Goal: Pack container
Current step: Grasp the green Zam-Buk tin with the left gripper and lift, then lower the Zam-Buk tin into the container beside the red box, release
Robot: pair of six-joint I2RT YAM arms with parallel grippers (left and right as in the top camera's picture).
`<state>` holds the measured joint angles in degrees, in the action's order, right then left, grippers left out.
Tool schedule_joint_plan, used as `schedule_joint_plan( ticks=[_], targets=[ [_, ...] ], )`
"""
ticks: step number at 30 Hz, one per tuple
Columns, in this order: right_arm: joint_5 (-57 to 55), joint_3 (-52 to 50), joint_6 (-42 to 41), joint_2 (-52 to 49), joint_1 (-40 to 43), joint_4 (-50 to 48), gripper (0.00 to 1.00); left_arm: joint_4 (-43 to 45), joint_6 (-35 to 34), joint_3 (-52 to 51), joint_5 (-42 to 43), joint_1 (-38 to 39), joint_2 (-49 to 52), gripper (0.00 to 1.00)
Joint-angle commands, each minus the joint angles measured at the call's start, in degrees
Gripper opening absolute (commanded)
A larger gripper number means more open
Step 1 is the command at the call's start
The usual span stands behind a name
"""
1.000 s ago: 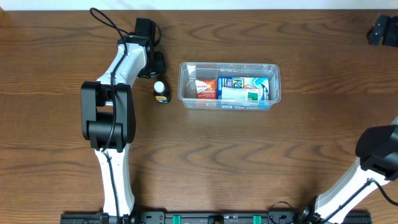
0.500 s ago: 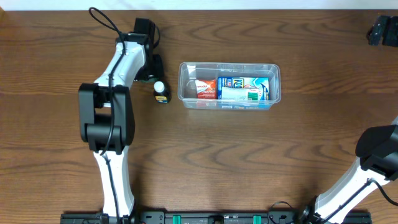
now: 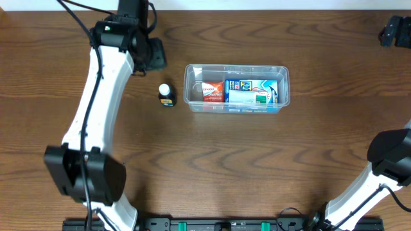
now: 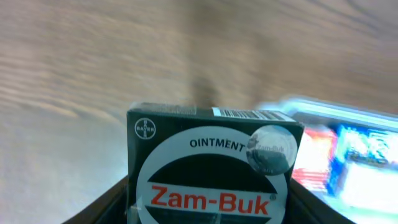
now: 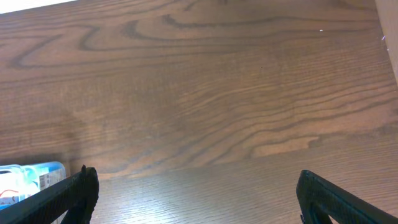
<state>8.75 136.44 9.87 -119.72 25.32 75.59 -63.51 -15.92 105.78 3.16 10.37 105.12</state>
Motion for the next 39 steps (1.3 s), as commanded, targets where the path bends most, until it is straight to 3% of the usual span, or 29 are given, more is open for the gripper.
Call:
schedule_joint_plan(
  ticks=[1, 7, 18, 39],
  targets=[
    [0.04, 0.59, -0.61, 0.66, 0.22, 0.04, 0.99, -2.21, -2.19, 0.52, 3.96, 3.34, -0.35, 0.57],
    [0.04, 0.59, -0.61, 0.66, 0.22, 0.02, 0.99, -2.38, -2.49, 0.31, 3.69, 9.88, 0.46, 0.56],
    [0.04, 0.59, -0.63, 0.66, 0.22, 0.02, 0.99, 0.87, -9.22, 0.31, 3.69, 15.76, 4.55, 0.56],
    [0.04, 0.59, -0.63, 0.66, 0.22, 0.02, 0.99, 6.71, -11.21, 0.31, 3.72, 18.23, 18.21, 0.56]
  ],
)
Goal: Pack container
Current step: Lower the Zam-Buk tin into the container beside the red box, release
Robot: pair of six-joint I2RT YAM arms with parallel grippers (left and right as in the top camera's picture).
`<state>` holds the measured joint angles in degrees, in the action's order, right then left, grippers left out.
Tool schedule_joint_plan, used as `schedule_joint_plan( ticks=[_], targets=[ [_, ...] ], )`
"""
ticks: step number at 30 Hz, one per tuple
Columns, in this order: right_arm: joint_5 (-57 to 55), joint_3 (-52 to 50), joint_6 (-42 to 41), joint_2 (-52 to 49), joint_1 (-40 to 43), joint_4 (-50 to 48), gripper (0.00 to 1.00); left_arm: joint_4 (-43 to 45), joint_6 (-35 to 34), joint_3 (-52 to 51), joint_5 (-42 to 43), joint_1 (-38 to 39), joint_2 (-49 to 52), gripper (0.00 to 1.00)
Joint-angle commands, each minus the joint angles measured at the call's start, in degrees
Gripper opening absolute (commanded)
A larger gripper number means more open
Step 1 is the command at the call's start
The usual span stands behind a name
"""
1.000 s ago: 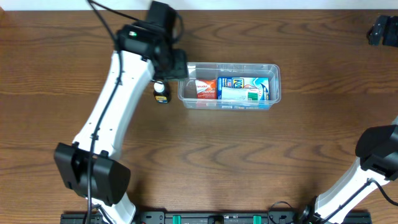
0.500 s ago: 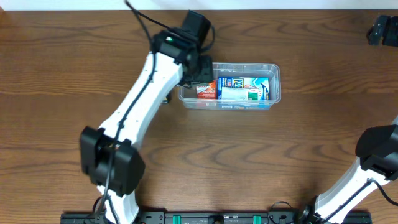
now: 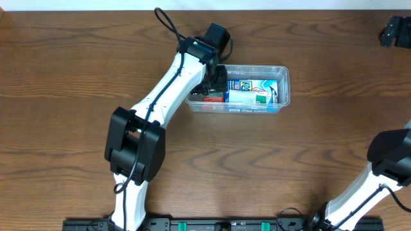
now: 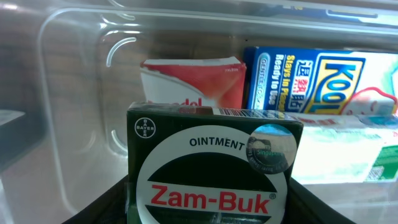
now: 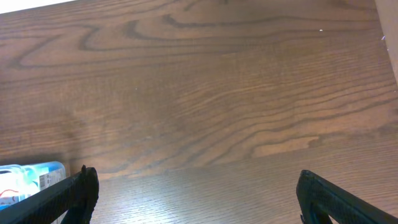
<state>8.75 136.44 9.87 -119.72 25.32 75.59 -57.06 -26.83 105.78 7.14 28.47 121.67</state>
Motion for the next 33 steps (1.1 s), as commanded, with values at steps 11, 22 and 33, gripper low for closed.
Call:
schedule_joint_plan(
  ticks=[11, 22, 33],
  targets=[
    [0.04, 0.59, -0.63, 0.66, 0.22, 0.02, 0.99, 1.88, -0.28, 0.24, -0.28, 0.13, 4.20, 0.56],
    [0.04, 0.59, -0.63, 0.66, 0.22, 0.04, 0.99, 2.54, -0.28, 0.20, -0.96, 0.13, 4.68, 0.56],
    [0.04, 0.59, -0.63, 0.66, 0.22, 0.04, 0.99, 2.51, -0.28, 0.20, -0.92, 0.50, 4.68, 0.69]
  ],
)
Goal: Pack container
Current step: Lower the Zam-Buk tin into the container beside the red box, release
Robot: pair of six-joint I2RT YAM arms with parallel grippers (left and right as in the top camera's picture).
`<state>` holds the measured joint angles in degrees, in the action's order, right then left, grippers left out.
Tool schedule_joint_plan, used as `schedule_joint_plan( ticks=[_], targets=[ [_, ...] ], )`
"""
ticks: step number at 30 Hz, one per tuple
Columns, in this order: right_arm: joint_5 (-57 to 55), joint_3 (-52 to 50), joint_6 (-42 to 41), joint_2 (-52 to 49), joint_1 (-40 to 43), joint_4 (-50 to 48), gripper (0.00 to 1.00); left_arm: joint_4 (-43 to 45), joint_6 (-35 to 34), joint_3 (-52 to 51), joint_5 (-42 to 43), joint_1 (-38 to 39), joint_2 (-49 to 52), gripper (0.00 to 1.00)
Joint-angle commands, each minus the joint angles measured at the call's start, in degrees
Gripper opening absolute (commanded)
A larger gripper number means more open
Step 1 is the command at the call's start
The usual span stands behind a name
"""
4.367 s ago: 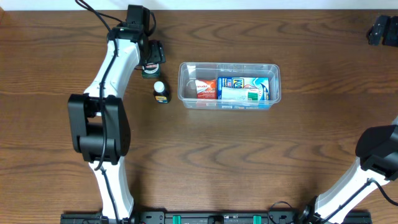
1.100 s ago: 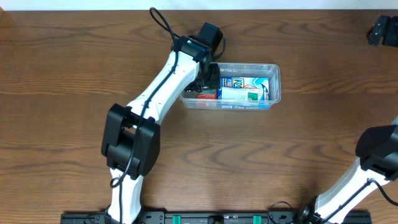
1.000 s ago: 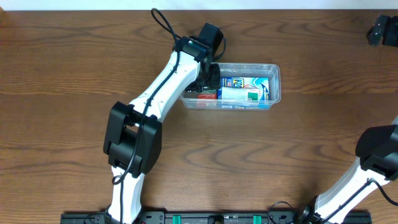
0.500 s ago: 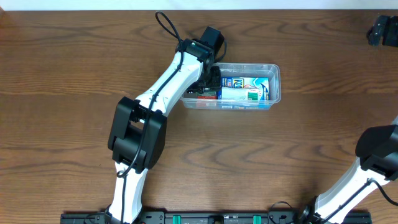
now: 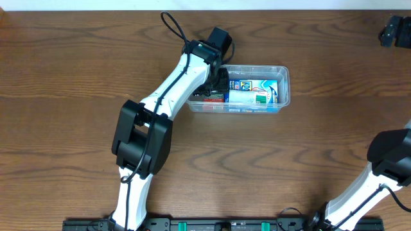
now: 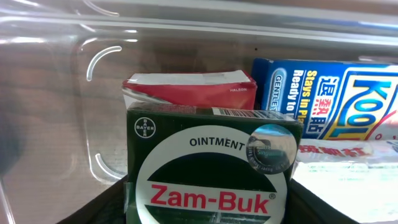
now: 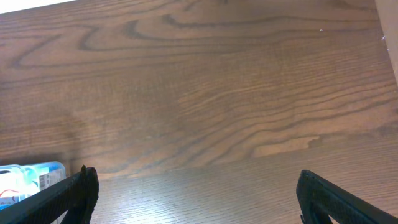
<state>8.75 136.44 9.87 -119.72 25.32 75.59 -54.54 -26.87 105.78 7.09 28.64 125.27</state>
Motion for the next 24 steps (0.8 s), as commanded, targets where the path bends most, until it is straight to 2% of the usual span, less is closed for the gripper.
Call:
schedule_joint_plan(
  ticks=[1, 18, 24],
  targets=[
    [0.07, 0.59, -0.61, 0.66, 0.22, 0.04, 0.99, 0.00, -0.24, 0.20, -0.87, 0.35, 1.07, 0.72],
    [0.04, 0.59, -0.63, 0.66, 0.22, 0.04, 0.99, -0.94, 1.11, 2.01, 1.14, -0.96, -1.75, 0.78],
    [0.04, 0.59, -0.63, 0.66, 0.22, 0.04, 0.99, -4.31, 6.99, 4.68, 1.27, -1.57, -9.11, 0.78]
  ],
)
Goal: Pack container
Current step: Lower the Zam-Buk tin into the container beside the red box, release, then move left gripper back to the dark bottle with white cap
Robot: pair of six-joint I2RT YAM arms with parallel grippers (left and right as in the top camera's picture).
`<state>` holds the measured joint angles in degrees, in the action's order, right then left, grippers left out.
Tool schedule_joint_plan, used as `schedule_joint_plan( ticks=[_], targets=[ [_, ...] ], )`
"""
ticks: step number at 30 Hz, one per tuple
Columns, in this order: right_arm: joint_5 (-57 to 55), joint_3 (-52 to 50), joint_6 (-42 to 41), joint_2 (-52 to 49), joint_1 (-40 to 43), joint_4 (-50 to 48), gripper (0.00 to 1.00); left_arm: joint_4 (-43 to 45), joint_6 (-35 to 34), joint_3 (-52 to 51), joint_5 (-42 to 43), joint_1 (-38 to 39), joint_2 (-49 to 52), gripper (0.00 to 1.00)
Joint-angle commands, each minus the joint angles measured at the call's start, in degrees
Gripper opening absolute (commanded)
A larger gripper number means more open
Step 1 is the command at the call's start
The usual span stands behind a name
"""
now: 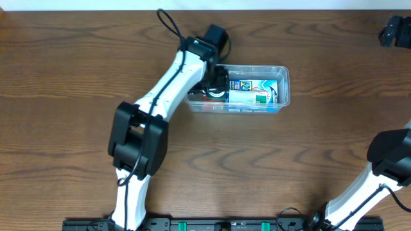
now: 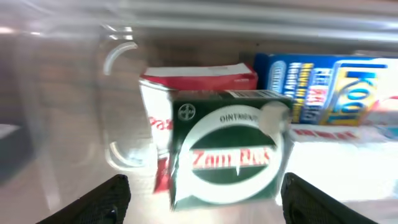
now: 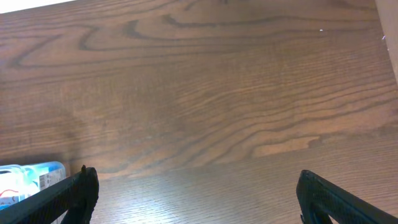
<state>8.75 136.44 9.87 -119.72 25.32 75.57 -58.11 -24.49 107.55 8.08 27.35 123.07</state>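
Note:
The clear plastic container [image 1: 286, 90] stands on the wooden table, and my left gripper [image 1: 217, 80] reaches into its left end. In the left wrist view the green Zam-Buk ointment box [image 2: 230, 149] stands inside the container [image 2: 62, 74], leaning against a red-and-white box [image 2: 155, 118]. A blue Kool box [image 2: 336, 81] lies to its right. My left gripper [image 2: 208, 196] is open, its fingers spread wide and clear of the green box on both sides. My right gripper [image 3: 196, 193] is open over bare wood, far from the container.
The right arm's gripper [image 1: 393, 31] sits at the table's far right corner. A blue-and-white pack [image 3: 31, 177] shows at the lower left edge of the right wrist view. The left arm [image 1: 160, 96] stretches across the table left of the container.
My left gripper has opened and let go of the Zam-Buk box, which now stands free in the container's left end. The right arm has not moved.
My left gripper first held the Zam-Buk box above the table left of the container, a small bottle standing nearby. Then it held the box over the container's left end, then lower beside the red box. Now the box rests there, released.

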Motion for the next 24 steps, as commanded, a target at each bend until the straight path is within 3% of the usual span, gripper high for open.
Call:
schedule_joint_plan(
  ticks=[1, 10, 15, 24],
  targets=[
    [0.04, 0.59, -0.61, 0.66, 0.22, 0.07, 0.99, -1.01, 5.70, 2.91, -0.13, -0.28, -8.44, 0.78],
    [0.04, 0.59, -0.63, 0.66, 0.22, 0.04, 0.99, -7.02, 9.70, 2.89, -13.33, -4.24, -16.98, 0.91],
    [0.04, 0.59, -0.61, 0.66, 0.22, 0.07, 0.99, -10.67, 9.42, 0.98, -12.52, -9.14, -16.00, 0.91],
    [0.04, 0.59, -0.61, 0.66, 0.22, 0.07, 0.99, -9.38, 9.44, -5.25, -9.33, -14.56, -15.96, 0.89]
  ],
)
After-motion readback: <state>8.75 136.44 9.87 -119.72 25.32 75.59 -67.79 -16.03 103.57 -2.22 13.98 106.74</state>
